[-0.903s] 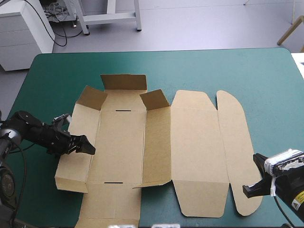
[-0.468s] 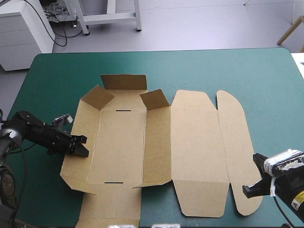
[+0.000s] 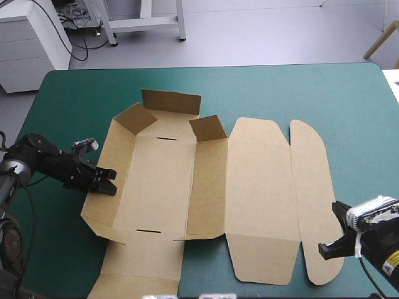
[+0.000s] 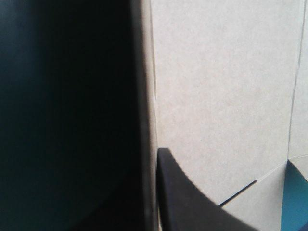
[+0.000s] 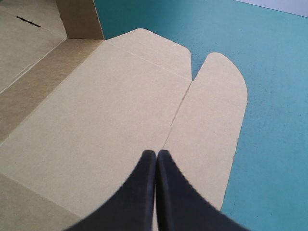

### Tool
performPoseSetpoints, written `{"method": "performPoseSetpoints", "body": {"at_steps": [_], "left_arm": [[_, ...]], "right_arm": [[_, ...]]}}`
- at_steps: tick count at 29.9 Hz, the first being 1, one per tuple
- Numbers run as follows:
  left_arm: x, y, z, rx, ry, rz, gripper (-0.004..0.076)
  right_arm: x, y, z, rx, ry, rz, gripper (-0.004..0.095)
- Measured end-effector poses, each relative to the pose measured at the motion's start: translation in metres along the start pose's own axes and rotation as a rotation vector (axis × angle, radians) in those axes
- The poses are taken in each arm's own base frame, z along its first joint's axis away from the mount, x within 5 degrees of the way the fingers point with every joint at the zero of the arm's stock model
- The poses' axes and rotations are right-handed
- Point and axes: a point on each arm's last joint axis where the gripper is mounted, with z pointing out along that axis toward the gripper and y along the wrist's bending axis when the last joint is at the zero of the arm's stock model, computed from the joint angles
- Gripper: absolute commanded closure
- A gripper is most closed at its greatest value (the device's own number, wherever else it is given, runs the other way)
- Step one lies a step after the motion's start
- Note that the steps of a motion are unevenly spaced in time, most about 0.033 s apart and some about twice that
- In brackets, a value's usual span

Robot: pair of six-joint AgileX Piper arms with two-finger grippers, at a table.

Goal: Fold the box

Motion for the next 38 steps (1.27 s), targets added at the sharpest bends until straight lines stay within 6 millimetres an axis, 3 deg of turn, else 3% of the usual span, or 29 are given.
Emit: {"method": "performPoseSetpoints", "body": {"at_steps": [7, 12, 19, 22, 29, 38], "left_arm": [[-0.038, -0.062, -0.02, -0.137, -0.033, 0.259, 0.0734], [-0.065, -0.112, -0.049, -0.273, -0.124, 0.461, 0.0734], [-0.087, -0.155, -0.068, -0.476, -0.19, 0.694, 0.0734], [-0.091, -0.169, -0.061, -0.525, -0.173, 0.797, 0.0734], [-0.095, -0.191, -0.023, -0.664, -0.054, 1.002, 0.0734], [-0.083, -0.234, 0.0, -0.774, -0.062, 1.233, 0.0734]], "right_arm": [[0.0, 0.0, 0.0, 0.0, 0.001, 0.0, 0.0927], [0.0, 0.0, 0.0, -0.002, 0.002, 0.002, 0.0927], [0.0, 0.003, 0.0, -0.028, 0.004, 0.027, 0.0927], [0.0, 0.004, 0.0, -0.039, 0.004, 0.038, 0.0927], [0.0, 0.004, 0.0, -0.048, 0.005, 0.047, 0.0927], [0.0, 0.005, 0.0, -0.05, 0.005, 0.049, 0.0927]]}}
